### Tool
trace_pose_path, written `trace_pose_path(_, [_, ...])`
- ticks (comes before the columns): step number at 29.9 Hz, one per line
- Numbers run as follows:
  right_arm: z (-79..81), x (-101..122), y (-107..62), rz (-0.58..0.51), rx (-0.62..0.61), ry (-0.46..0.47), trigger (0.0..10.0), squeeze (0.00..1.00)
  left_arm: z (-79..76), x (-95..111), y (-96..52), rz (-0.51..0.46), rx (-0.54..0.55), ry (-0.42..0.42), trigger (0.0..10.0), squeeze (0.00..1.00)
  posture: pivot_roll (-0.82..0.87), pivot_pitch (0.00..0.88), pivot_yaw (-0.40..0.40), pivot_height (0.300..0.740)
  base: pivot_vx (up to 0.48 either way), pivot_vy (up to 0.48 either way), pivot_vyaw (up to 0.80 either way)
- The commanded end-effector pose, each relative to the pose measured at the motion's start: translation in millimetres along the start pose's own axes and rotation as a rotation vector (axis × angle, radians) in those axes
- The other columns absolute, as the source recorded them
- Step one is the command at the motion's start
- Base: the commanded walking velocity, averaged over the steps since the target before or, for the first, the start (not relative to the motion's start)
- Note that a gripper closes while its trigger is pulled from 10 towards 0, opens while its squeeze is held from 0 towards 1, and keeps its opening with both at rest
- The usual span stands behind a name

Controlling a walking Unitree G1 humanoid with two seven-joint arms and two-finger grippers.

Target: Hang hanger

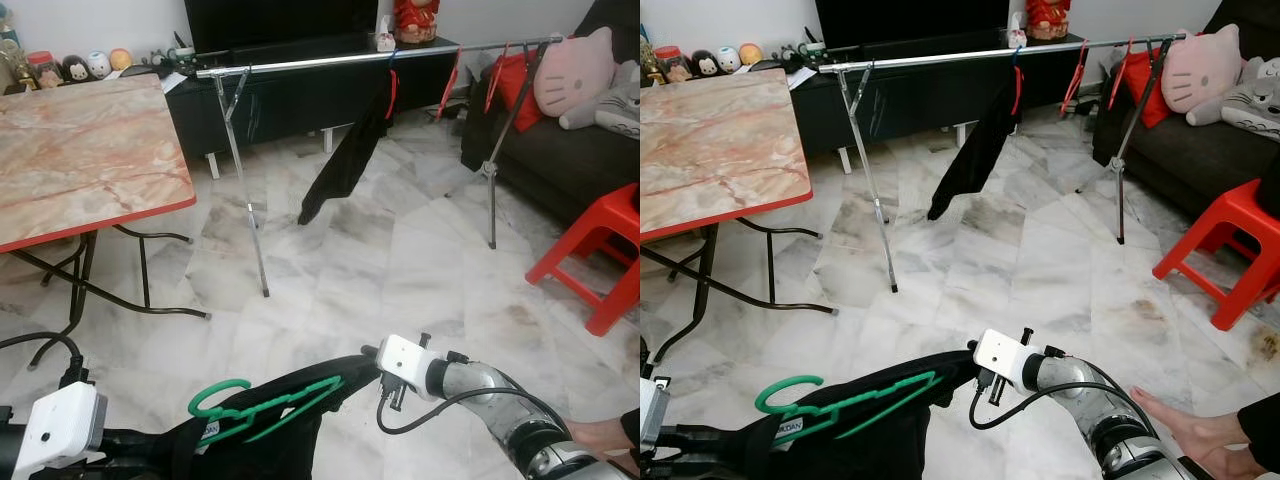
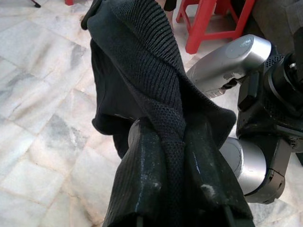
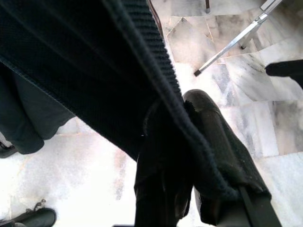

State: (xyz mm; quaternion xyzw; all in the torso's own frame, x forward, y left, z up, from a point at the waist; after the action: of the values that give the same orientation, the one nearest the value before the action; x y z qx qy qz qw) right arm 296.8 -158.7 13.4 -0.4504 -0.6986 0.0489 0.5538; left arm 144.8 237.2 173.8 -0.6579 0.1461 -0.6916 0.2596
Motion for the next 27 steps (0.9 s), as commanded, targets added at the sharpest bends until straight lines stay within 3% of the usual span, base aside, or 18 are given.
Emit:
trace_pose_path(1, [-25.2,-62,-49.8,0.291,-0.17,0.082,0.0,0.0,-6.9,5,-2.3,0.079,-0.143,0.066,10.0,0.0,0.0,0.0,0.013,0.732,0.0,0.0,0.0])
trace_pose_path(3, [-26.0,-62,-50.3,0.295,-0.17,0.068,0.0,0.0,-9.7,4,2.1,0.131,-0.191,0.09,10.0,0.0,0.0,0.0,0.013,0.732,0.0,0.0,0.0])
trace_pose_path(9, [-29.6,-56,-47.8,0.27,-0.172,0.065,0.0,0.0,-0.6,-8,13.8,0.236,-0.152,0.192,10.0,0.0,0.0,0.0,0.013,0.732,0.0,0.0,0.0])
trace_pose_path(16, [-29.5,-54,-45.1,0.268,-0.175,0.053,0.0,0.0,-15.1,9,23.8,0.088,-0.239,0.151,10.0,0.0,0.0,0.0,0.01,0.732,0.0,0.0,0.0])
trace_pose_path(18, [-25.0,-53,-41.2,0.263,-0.156,0.046,0.0,0.0,-14.6,22,29.2,-0.024,-0.226,0.145,10.0,0.0,0.0,0.0,0.01,0.732,0.0,0.0,0.0])
trace_pose_path(27, [-12.6,-59,-40.5,0.286,-0.112,0.034,0.0,0.0,-12.6,34,24.2,-0.138,-0.224,0.139,10.0,0.0,0.0,0.0,0.01,0.732,0.0,0.0,0.0])
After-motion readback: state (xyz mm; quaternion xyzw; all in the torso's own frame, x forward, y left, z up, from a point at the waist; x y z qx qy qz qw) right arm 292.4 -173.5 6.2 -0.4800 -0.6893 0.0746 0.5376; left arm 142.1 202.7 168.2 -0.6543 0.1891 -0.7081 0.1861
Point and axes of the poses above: a point about 5 cm out from each wrist's last joint towards the gripper, its own y axis pointing out of the wrist towards the gripper, its own x axis along the axis of the wrist's last joint, z = x × y, the point moved 1 cm from there along y, pointing out of the wrist towards the gripper, and after that the axes turned 1 degree about y, right-handed, at the moved point
